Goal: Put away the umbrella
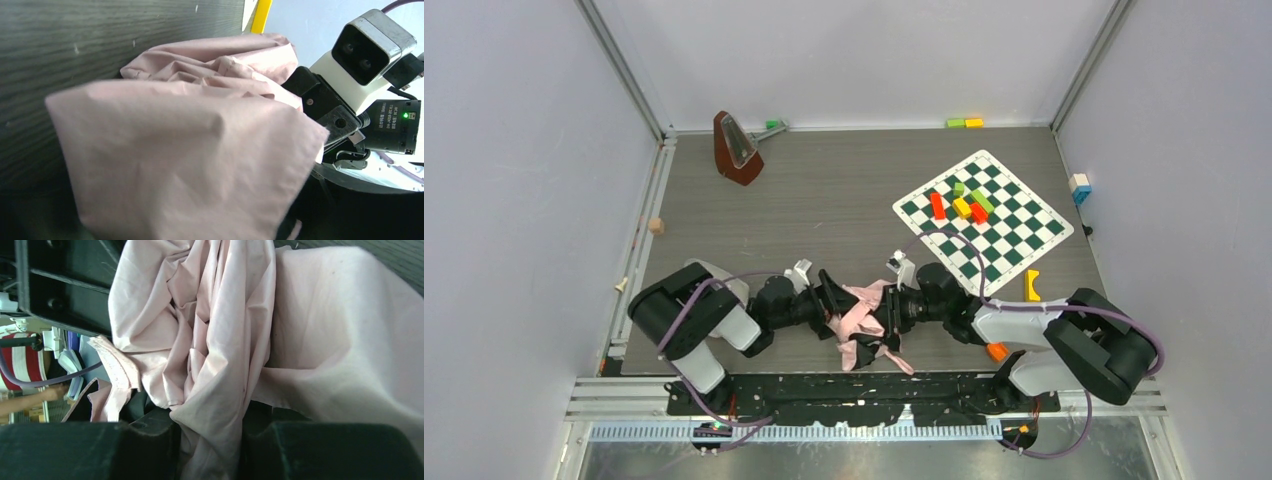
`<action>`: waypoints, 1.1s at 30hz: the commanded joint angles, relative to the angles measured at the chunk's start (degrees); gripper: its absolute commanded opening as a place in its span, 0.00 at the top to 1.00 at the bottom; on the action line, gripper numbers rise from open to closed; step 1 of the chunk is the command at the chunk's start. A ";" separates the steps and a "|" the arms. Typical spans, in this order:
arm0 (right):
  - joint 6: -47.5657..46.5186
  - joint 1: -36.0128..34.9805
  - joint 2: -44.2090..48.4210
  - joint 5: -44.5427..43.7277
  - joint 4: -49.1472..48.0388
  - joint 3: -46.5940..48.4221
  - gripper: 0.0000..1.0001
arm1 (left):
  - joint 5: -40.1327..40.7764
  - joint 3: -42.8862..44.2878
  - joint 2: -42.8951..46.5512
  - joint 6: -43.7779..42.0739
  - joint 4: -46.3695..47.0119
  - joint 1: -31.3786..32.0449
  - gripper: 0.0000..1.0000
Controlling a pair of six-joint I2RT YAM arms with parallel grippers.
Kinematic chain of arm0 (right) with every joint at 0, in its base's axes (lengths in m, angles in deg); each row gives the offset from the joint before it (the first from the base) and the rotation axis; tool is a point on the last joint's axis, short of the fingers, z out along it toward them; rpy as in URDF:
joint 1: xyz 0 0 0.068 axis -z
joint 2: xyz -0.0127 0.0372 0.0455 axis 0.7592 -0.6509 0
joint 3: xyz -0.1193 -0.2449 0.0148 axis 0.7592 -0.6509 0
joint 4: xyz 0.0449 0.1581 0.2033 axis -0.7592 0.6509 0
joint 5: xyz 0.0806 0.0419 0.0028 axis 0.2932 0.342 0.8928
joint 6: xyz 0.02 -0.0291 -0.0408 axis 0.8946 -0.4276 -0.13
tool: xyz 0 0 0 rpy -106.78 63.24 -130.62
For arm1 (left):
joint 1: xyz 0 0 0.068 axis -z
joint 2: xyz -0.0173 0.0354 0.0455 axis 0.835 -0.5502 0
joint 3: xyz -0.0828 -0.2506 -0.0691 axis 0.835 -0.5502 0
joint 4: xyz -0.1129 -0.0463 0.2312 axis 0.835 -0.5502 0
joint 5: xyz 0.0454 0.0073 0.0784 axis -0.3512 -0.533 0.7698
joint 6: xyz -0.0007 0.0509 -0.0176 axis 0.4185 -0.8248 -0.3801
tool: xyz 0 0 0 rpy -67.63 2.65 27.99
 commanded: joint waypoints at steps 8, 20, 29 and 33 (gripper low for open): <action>3.84 -1.67 6.19 5.57 -3.00 0.05 0.95 | 3.33 4.27 -9.69 1.01 14.81 0.09 0.90; -4.95 -1.58 17.50 -4.58 21.53 7.77 0.42 | 4.47 1.44 7.56 0.06 9.00 -0.80 1.00; -4.33 5.50 36.52 -18.43 43.94 14.73 0.21 | 7.82 8.63 31.94 -5.49 -6.77 -3.46 1.00; -1.87 7.48 43.64 -27.68 51.39 18.77 0.21 | 11.72 16.09 44.81 -11.91 -23.47 -5.13 1.00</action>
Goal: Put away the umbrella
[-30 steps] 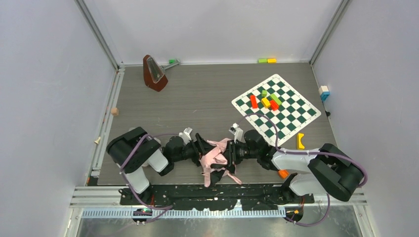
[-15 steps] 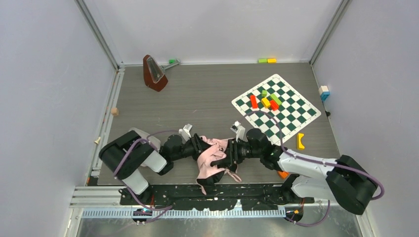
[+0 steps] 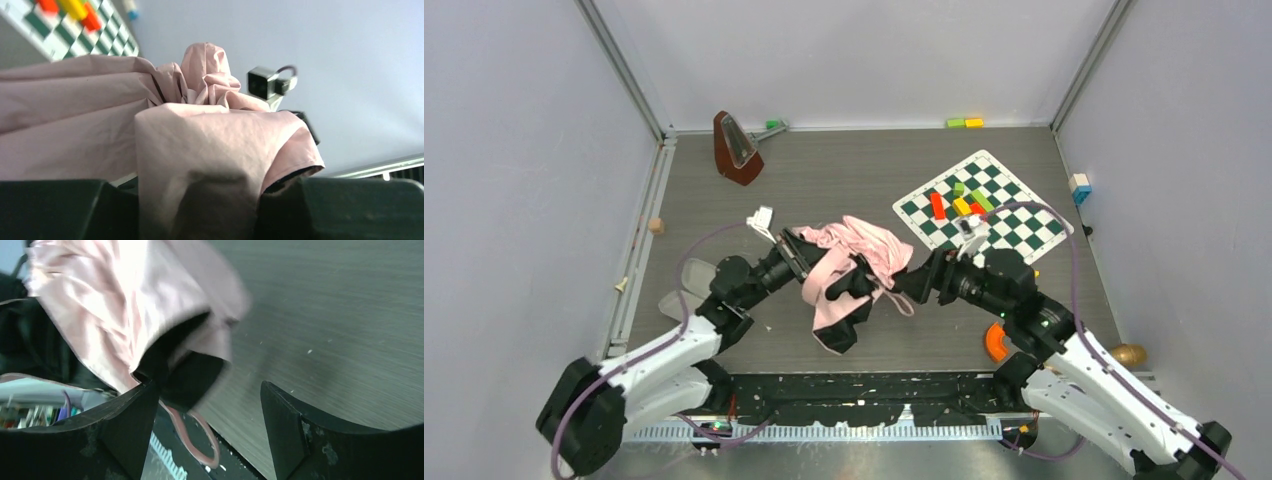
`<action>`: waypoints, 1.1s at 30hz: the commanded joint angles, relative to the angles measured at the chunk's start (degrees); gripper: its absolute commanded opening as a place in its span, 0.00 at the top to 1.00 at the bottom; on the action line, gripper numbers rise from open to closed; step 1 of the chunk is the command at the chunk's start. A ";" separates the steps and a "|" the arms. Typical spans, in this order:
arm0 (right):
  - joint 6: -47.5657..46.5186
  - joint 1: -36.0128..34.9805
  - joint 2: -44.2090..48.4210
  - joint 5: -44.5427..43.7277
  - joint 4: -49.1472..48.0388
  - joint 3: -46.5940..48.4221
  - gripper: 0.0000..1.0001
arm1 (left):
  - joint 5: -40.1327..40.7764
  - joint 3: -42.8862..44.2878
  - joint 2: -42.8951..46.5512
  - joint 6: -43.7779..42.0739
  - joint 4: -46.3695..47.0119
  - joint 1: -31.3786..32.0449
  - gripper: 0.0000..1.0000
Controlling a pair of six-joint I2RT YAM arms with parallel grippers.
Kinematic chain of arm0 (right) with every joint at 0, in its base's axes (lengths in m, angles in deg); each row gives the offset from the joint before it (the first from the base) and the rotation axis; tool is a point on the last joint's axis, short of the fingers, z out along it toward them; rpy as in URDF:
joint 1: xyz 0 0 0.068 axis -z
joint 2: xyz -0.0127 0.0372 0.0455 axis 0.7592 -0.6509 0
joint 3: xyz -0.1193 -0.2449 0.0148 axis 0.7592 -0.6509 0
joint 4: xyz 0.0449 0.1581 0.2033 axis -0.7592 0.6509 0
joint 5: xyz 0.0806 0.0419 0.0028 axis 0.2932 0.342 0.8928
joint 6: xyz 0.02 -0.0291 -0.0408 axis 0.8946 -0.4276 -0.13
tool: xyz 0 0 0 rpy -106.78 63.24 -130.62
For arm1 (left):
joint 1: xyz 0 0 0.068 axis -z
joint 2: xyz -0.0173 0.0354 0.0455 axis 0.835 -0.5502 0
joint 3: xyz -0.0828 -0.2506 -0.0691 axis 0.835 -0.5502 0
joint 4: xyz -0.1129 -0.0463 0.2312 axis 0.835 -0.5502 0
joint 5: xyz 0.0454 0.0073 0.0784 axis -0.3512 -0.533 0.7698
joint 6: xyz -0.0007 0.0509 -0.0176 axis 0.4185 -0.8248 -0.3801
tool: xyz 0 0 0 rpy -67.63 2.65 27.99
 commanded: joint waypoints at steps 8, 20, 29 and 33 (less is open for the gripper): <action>7.62 1.85 11.81 -21.49 15.63 8.99 0.15 | 4.42 21.15 15.80 -9.05 -13.16 -6.95 1.00; 54.46 -1.63 -5.13 1.84 -38.87 -6.51 0.10 | 1.66 38.05 2.03 -3.97 9.46 -7.17 1.00; 64.75 -8.13 -17.57 -3.75 -44.16 1.59 0.11 | 1.67 40.85 -9.43 2.99 27.77 -7.00 1.00; 66.08 -10.51 -23.44 -3.10 -43.90 6.84 0.11 | 2.52 39.87 -9.75 2.51 29.44 -6.82 1.00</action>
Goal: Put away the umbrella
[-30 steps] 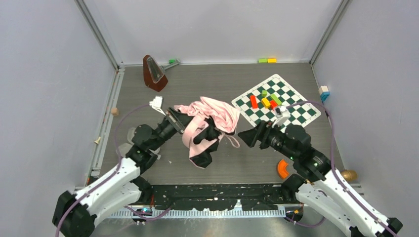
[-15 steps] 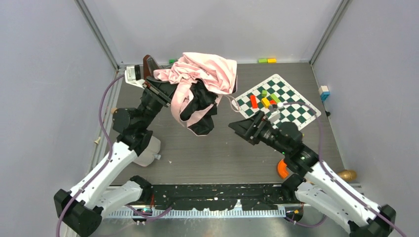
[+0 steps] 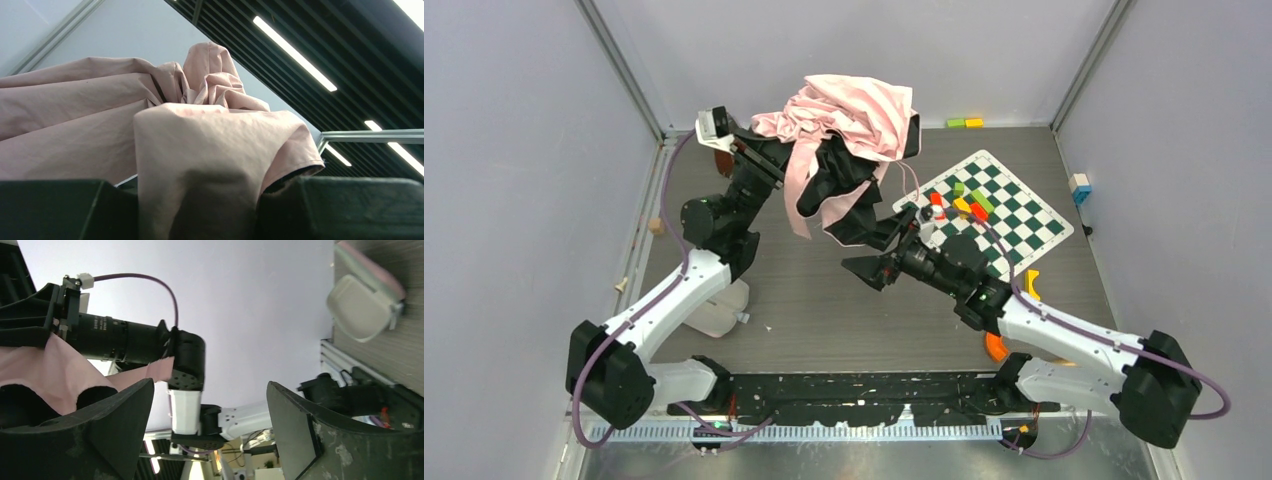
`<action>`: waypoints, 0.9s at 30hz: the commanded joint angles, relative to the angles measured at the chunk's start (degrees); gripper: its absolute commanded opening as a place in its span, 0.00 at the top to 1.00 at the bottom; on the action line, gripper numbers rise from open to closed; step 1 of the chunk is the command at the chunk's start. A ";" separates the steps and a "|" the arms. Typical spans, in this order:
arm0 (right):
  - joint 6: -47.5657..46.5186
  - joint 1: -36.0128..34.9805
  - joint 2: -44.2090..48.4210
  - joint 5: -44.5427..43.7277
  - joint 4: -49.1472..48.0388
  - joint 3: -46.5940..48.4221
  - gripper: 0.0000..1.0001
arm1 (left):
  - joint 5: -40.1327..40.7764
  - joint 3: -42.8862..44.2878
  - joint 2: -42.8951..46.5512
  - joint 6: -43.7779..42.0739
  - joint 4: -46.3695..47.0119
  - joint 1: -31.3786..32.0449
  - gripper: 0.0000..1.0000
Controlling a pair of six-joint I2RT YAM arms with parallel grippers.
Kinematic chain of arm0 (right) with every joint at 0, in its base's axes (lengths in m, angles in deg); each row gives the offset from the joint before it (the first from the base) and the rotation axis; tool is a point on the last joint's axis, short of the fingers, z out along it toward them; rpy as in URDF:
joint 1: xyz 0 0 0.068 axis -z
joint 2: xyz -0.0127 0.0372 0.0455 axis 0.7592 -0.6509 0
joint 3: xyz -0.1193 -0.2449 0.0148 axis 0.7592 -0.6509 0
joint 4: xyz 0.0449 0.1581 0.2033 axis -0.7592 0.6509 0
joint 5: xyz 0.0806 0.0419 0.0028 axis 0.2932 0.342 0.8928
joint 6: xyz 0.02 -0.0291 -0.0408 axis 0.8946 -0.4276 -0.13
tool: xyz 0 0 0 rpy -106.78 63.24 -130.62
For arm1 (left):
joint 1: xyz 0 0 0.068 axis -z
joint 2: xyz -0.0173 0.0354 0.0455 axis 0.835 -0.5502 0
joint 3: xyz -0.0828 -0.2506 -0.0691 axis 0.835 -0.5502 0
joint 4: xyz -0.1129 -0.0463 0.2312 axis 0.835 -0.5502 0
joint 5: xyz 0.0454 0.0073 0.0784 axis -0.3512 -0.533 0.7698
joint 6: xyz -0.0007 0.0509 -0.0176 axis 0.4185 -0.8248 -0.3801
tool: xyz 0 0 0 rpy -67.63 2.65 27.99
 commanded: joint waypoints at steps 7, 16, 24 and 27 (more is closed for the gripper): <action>7.99 -3.65 -10.63 1.04 -17.17 6.33 0.19 | 3.53 -2.09 3.88 4.10 10.72 -0.03 1.00; 10.33 -3.93 -13.64 0.52 -24.92 4.57 0.17 | 5.26 -8.01 7.45 5.57 8.97 -1.38 1.00; 14.71 -4.77 -19.12 4.39 -34.68 2.11 0.15 | -5.88 -1.24 -2.71 16.95 14.93 -3.37 1.00; 18.83 -4.84 -25.35 4.09 -43.17 1.15 0.21 | -9.32 2.05 -4.37 16.05 14.93 -3.19 1.00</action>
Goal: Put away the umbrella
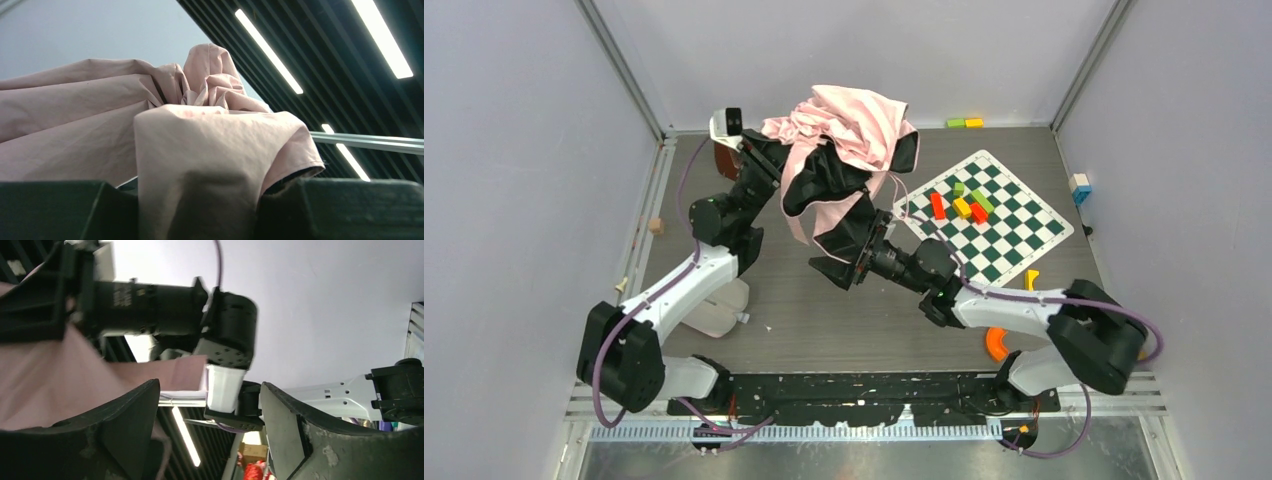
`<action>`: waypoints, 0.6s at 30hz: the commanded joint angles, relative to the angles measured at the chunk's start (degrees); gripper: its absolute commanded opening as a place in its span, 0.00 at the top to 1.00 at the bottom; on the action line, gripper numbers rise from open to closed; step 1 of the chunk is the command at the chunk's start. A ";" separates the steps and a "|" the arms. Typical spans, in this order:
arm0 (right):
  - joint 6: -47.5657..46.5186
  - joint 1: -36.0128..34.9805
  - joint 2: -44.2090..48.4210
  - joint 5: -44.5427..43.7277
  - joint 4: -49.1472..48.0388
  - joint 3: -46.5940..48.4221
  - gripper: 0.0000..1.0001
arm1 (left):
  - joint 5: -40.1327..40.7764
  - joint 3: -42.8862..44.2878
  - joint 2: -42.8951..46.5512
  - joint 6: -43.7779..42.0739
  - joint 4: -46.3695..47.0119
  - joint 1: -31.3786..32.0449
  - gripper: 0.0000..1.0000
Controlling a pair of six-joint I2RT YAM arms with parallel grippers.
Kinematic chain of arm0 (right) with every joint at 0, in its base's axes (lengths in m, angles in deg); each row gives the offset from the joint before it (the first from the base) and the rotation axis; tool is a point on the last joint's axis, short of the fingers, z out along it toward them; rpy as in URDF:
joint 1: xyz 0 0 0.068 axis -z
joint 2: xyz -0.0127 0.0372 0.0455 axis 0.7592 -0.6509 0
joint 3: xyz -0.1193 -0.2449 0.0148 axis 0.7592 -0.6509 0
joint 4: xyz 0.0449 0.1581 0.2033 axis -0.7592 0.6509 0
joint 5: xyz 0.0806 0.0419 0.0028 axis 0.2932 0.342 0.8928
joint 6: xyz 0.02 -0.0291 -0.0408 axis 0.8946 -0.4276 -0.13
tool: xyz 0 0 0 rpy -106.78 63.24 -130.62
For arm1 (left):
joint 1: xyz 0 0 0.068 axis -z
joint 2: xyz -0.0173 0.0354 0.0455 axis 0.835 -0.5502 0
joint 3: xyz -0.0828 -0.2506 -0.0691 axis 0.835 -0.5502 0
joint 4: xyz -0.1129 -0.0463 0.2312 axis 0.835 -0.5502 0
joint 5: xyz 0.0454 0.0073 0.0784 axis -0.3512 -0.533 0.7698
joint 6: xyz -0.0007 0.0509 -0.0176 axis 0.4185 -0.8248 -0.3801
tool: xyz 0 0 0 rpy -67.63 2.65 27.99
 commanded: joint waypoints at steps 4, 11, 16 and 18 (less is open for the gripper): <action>9.92 -0.78 -14.15 0.13 -25.78 -0.52 0.18 | -5.97 6.53 -0.38 1.06 5.83 -0.54 1.00; 9.58 -0.78 -22.57 -2.52 -37.51 -2.44 0.15 | -2.05 4.95 -2.07 1.92 5.83 -0.76 1.00; 1.31 4.18 -31.55 2.25 -37.77 -9.30 0.13 | -4.28 14.29 -2.14 1.84 1.00 -2.61 1.00; -2.20 5.76 -33.91 3.95 -37.72 -10.42 0.10 | -4.37 17.22 -1.00 1.11 -1.95 -4.58 1.00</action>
